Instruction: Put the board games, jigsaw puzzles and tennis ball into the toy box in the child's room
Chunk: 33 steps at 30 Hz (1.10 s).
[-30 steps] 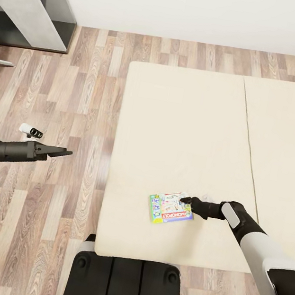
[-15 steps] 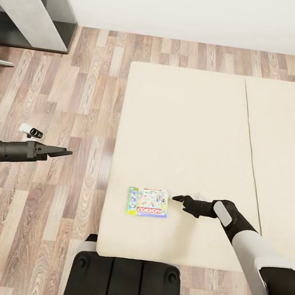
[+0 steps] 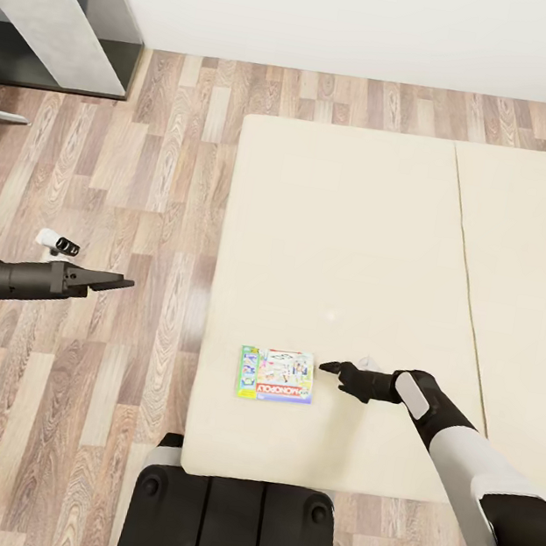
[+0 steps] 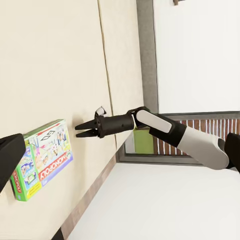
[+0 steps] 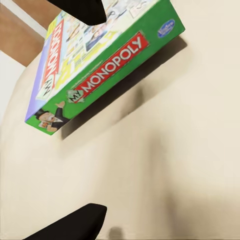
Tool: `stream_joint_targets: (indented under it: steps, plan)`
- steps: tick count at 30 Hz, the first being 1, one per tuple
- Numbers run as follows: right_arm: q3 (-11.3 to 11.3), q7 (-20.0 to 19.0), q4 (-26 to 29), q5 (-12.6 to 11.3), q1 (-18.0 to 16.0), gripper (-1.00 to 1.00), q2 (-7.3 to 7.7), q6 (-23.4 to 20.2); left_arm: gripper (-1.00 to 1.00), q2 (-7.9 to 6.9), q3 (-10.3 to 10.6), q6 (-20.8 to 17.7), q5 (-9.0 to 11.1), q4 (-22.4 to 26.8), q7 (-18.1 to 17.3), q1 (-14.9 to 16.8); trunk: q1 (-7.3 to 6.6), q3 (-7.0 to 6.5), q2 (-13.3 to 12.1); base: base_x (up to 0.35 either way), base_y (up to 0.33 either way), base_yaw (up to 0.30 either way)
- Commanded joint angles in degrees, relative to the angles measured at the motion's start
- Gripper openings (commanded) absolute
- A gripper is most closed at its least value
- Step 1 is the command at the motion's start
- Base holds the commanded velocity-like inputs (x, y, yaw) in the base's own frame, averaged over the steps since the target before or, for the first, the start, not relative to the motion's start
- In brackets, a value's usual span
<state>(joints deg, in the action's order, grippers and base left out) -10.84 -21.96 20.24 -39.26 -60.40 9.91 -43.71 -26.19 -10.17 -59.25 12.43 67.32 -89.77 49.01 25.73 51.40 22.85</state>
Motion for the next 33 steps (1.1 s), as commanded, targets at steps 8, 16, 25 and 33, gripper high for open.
stream_joint_targets:
  steps: [8, 16, 25, 33]
  plan:
    - [-0.32, -0.35, -0.01, -0.04, 0.01, 1.00, 0.02, -0.13, 1.00, 0.00, 0.06, -0.60, -0.04, -0.01, -0.23, 0.04, 0.05, 0.07, 0.06, 0.000, 0.023, 0.000]
    - [-0.32, -0.52, -0.01, -0.33, -0.01, 1.00, 0.02, -0.45, 1.00, 0.00, -0.02, -0.60, -0.04, -0.02, -0.23, 0.04, 0.05, 0.07, 0.06, 0.000, 0.002, 0.000]
    - [-0.32, -2.17, 0.03, -0.37, -0.01, 1.00, -0.03, -0.50, 1.00, 0.00, -0.03, -0.60, -0.03, 0.00, -0.23, 0.04, 0.05, 0.07, 0.06, 0.000, 0.000, 0.000]
    - [-0.24, -4.42, 0.06, -0.31, -0.01, 1.00, -0.74, -0.50, 1.00, -0.08, -0.03, -0.60, -0.04, 0.00, -0.23, 0.04, 0.05, 0.07, 0.06, 0.000, 0.000, 0.000]
